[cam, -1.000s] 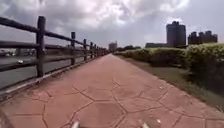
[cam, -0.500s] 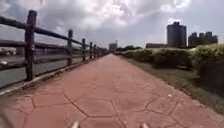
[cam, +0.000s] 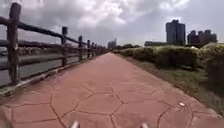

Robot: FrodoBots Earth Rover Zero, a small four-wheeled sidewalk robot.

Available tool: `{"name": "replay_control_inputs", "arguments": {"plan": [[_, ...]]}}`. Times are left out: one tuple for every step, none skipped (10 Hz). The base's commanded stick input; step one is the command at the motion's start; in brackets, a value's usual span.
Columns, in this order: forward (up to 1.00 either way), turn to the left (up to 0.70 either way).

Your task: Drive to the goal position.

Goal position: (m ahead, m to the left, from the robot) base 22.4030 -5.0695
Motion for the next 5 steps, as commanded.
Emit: {"name": "replay_control_inputs", "arguments": {"plan": [[0.7, 0.0], [0.7, 0.0], [0.7, 0.0], [0.7, 0.0], [0.7, 0.0]]}}
